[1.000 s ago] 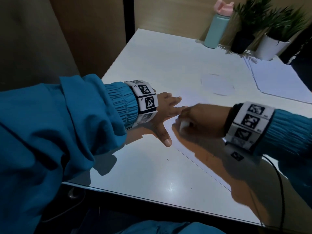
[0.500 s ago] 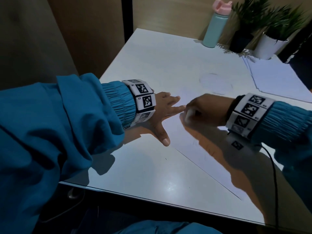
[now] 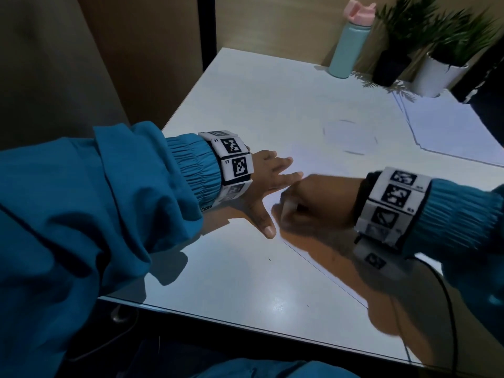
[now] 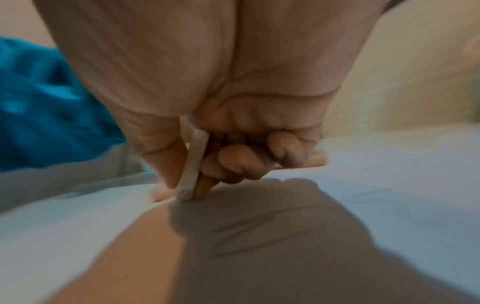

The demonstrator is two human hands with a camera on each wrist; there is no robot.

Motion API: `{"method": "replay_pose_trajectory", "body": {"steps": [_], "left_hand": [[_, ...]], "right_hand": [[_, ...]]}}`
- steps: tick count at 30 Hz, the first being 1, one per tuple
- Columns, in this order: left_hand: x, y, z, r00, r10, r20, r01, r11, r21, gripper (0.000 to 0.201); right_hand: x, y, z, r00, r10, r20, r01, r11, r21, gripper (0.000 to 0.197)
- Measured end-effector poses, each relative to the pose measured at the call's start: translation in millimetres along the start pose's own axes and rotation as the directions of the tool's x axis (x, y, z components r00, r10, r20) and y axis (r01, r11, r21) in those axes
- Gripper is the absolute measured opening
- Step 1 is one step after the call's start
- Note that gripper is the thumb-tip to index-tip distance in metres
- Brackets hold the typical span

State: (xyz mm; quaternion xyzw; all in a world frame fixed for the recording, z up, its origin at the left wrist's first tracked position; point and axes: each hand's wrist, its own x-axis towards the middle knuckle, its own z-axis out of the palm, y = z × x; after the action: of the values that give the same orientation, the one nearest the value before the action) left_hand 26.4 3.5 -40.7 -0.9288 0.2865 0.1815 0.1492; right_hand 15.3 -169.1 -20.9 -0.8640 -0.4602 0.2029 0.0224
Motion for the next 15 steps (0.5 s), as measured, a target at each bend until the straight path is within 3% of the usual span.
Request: {"method": "replay_pose_trajectory", "body": {"steps": [2,4,6,8,9,11,12,15], "left_hand": [[-0.5,-0.4,0.5,1.000,0.005,-0.007,-0.005,1.000,-0.006,0.141],[-1.6,0.4,-0.5,1.000,0.011,-0.010,-0.011,1.000,0.020,0.138],[0.0,1.0,-1.5,1.000,0.009,-0.007,-0.009,1.000,0.023,0.139],[-0.4,1.0,-2.2,1.000,0.008,-0.003,-0.008,1.000,0.005,0.139],[-1.0,0.1,-1.4,1.000,0.008,-0.001,-0.008,1.000,-0.002,0.138],[-1.9,-0.3,-0.5,1.000,0.012,-0.011,-0.012,1.000,-0.003,0.141],[-2.3,0.0,-0.9,1.000,0.015,-0.014,-0.015,1.000,0.010,0.142],[-3.8,2.5,-3.7,1.000,0.015,0.001,-0.015,0.999,0.036,0.138]], "right_hand": [[-3.8,-3.9,2.8,0.999,0.008,0.053,-0.008,1.000,-0.011,0.027],[2.9,16.6,-8.5,0.986,0.153,-0.066,-0.155,0.988,-0.021,0.027],[5.7,32.5,-19.8,0.949,0.296,-0.103,-0.300,0.954,-0.022,0.025],[5.0,21.6,-13.6,0.952,0.280,-0.127,-0.286,0.958,-0.031,0.026],[3.1,6.7,-8.0,0.972,0.195,-0.135,-0.200,0.979,-0.028,0.029],[-1.7,-15.1,7.3,0.999,0.029,-0.043,-0.031,0.999,-0.040,0.037],[-2.9,-18.4,8.4,1.000,0.008,0.010,-0.007,0.999,-0.050,0.041],[5.2,10.1,-3.6,0.983,0.158,-0.098,-0.163,0.985,-0.049,0.036]]}}
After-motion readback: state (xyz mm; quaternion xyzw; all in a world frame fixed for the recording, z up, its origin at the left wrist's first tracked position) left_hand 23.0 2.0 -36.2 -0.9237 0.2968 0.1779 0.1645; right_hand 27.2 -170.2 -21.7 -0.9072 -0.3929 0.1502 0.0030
